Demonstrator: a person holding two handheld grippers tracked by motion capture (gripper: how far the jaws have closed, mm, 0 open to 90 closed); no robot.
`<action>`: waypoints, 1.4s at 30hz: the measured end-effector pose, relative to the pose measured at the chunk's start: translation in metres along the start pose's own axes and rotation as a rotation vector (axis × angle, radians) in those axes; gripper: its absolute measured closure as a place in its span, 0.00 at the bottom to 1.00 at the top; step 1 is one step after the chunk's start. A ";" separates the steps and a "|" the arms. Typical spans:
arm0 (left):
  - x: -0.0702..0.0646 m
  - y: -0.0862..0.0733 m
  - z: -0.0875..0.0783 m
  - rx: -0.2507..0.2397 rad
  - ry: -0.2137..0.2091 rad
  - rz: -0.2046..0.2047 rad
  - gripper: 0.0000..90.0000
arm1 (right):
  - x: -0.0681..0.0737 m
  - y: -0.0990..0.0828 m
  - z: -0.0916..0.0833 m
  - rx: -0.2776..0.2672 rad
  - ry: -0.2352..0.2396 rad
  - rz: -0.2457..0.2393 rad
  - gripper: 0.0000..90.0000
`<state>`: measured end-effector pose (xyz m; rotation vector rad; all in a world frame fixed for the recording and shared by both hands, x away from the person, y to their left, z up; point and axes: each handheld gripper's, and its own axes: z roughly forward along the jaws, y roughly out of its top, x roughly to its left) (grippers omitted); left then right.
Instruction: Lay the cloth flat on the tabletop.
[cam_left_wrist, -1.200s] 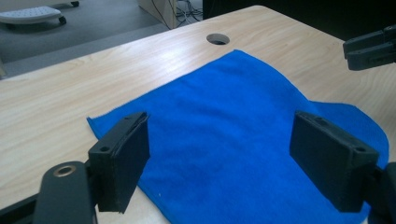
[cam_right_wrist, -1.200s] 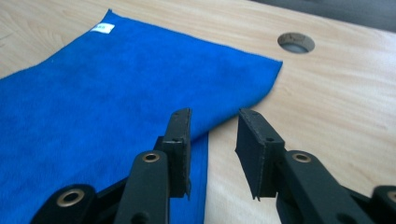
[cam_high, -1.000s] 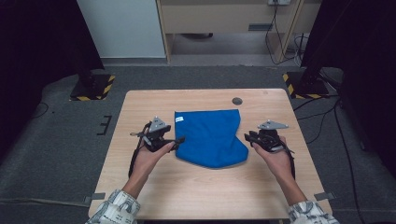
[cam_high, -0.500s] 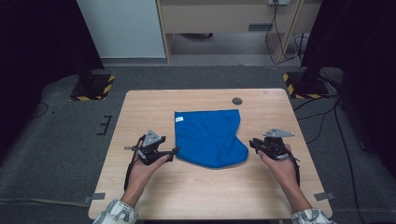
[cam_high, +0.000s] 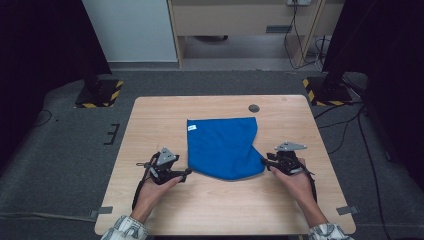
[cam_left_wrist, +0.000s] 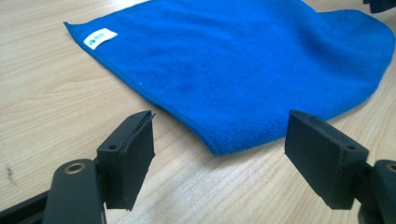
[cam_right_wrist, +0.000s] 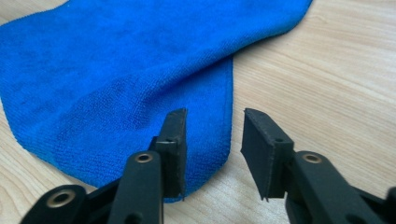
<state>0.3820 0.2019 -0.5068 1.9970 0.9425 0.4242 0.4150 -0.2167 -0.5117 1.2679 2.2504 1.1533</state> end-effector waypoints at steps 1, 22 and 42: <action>-0.001 -0.001 0.000 0.002 0.000 0.002 0.27 | 0.000 0.000 0.001 0.004 -0.001 0.002 0.64; -0.007 -0.012 0.026 0.124 -0.052 -0.023 0.34 | -0.001 -0.002 0.012 0.041 0.026 0.018 0.51; -0.005 -0.009 0.033 0.111 -0.046 -0.015 0.73 | 0.008 0.002 0.010 0.048 0.062 -0.033 0.96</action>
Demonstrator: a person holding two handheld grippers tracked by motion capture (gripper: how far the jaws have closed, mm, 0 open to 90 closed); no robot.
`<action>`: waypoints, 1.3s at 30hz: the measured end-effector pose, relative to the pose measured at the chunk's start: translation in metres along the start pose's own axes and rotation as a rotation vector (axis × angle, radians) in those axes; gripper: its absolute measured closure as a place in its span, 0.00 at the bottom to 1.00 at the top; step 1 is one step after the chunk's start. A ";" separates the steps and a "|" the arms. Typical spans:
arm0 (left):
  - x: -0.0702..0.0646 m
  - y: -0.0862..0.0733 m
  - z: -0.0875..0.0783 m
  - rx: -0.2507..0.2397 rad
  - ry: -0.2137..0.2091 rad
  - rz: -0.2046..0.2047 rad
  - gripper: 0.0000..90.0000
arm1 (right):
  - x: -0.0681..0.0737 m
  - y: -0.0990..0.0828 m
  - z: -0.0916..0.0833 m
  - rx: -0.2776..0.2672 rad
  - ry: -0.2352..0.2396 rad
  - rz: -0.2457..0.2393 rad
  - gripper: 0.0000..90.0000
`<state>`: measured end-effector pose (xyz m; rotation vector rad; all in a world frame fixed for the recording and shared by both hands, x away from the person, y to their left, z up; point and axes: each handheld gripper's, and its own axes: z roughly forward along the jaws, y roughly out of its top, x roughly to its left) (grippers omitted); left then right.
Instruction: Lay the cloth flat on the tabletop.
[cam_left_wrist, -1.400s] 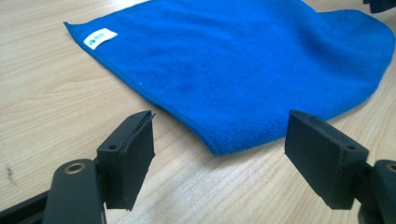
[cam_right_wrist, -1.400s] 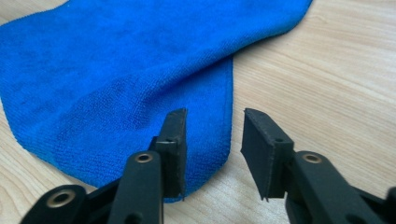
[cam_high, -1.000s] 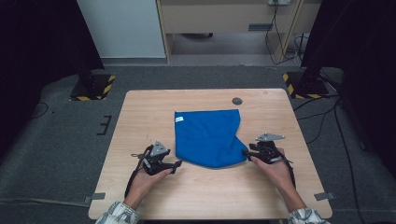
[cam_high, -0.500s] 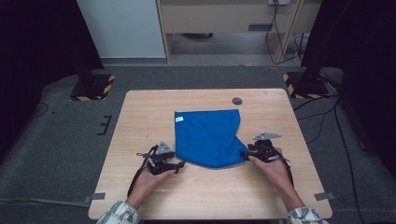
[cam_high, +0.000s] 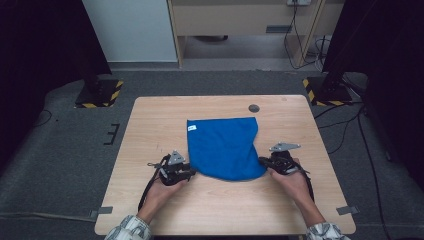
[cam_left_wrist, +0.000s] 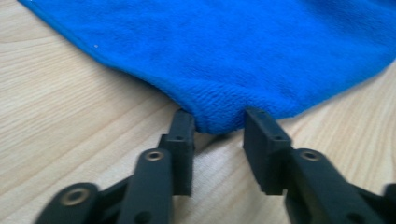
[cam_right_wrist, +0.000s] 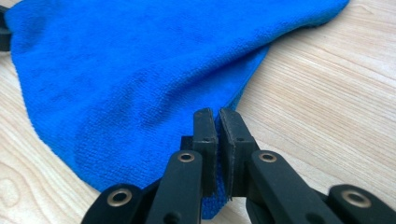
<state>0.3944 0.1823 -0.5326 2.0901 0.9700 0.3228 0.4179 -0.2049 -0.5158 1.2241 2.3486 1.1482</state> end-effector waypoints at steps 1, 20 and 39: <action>0.001 0.001 0.001 0.001 0.003 0.001 0.76 | 0.001 0.000 -0.001 -0.001 0.000 -0.004 0.96; 0.031 0.071 0.029 -0.049 -0.032 -0.112 0.98 | -0.008 -0.002 -0.009 0.012 -0.068 0.018 0.98; 0.039 0.080 0.069 0.001 -0.007 -0.091 0.73 | -0.014 -0.005 -0.010 0.053 -0.128 0.030 0.98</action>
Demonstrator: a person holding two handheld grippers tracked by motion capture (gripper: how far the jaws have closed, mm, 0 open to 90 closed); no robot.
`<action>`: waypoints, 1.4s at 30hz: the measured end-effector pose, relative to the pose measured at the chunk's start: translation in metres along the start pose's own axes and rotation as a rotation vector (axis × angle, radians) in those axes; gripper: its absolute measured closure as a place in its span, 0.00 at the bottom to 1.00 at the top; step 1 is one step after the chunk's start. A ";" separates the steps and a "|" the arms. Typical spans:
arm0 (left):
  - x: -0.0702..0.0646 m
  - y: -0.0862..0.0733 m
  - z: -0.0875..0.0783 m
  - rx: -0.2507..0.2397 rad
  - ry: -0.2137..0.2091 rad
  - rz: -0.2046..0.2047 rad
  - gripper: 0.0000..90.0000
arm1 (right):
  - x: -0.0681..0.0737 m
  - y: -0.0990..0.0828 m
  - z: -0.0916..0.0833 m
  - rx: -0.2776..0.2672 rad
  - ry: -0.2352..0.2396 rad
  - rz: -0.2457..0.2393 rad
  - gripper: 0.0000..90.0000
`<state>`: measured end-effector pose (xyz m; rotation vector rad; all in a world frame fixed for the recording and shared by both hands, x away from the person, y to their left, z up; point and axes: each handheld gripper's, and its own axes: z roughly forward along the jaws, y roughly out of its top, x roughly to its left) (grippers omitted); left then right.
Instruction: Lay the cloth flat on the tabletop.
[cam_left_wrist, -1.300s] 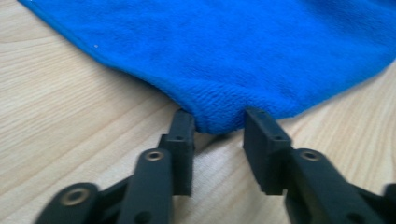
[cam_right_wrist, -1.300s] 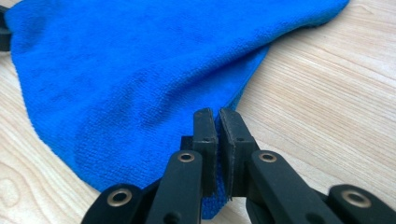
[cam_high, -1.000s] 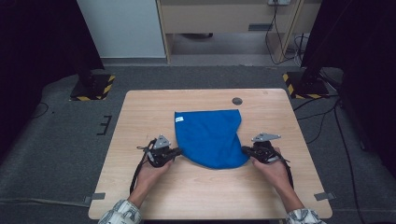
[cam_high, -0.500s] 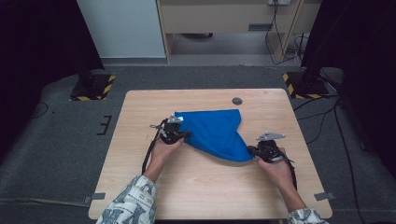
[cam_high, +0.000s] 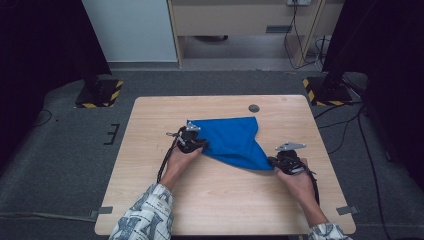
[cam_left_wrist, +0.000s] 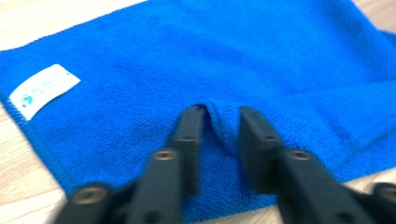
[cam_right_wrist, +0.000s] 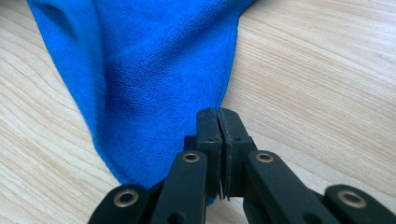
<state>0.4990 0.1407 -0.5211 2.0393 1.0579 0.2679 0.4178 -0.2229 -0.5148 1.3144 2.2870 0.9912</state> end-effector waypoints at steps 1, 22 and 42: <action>0.000 -0.001 -0.003 -0.018 -0.005 -0.002 0.72 | 0.000 0.000 0.000 0.000 0.000 0.000 0.98; -0.020 0.004 -0.012 -0.099 -0.012 0.065 0.55 | 0.000 0.000 0.000 -0.003 0.004 0.007 0.98; -0.009 0.034 0.052 -0.086 -0.006 0.071 0.54 | 0.003 0.001 -0.003 -0.015 0.025 0.014 0.98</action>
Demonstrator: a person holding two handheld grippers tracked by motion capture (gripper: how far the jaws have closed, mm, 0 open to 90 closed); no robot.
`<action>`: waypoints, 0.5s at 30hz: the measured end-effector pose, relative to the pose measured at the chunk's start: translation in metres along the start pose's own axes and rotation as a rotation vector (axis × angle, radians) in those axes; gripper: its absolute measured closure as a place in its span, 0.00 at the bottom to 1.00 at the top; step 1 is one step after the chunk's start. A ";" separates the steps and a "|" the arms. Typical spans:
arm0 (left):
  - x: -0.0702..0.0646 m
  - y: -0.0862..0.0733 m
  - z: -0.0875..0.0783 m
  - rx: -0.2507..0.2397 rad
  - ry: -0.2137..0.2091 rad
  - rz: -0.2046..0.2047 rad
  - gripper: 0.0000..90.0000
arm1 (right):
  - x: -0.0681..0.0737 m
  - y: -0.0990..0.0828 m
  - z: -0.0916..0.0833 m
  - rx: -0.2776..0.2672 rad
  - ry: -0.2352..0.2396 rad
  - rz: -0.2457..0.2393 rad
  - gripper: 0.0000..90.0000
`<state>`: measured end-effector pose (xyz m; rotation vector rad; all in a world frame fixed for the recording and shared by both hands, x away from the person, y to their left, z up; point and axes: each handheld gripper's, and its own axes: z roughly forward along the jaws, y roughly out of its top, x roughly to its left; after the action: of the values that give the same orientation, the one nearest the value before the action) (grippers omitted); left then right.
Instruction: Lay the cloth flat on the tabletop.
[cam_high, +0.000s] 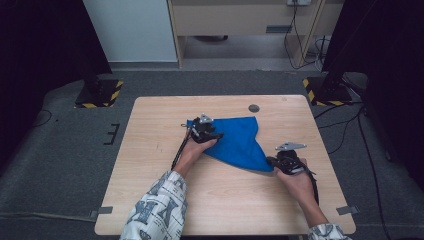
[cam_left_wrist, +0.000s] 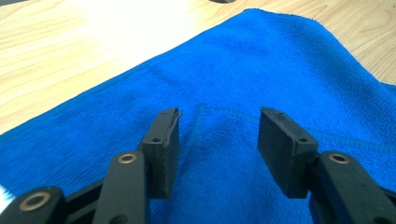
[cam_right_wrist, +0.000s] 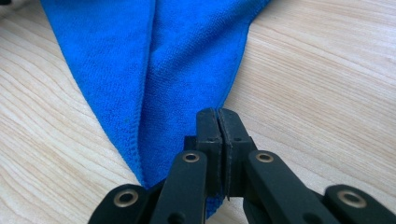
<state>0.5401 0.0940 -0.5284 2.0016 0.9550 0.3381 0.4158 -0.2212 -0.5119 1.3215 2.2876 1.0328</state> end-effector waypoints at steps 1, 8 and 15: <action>-0.001 -0.001 0.002 0.004 0.003 0.008 0.55 | 0.000 0.000 0.000 -0.001 0.001 0.005 0.98; -0.002 -0.003 0.008 0.016 0.004 0.016 0.58 | 0.001 -0.002 -0.003 0.003 -0.001 0.002 0.98; -0.006 -0.002 0.010 0.047 0.002 0.048 0.65 | 0.004 -0.008 -0.013 0.009 -0.010 0.014 0.99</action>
<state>0.5411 0.0844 -0.5358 2.0701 0.9257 0.3467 0.4015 -0.2263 -0.5085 1.3452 2.2808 1.0191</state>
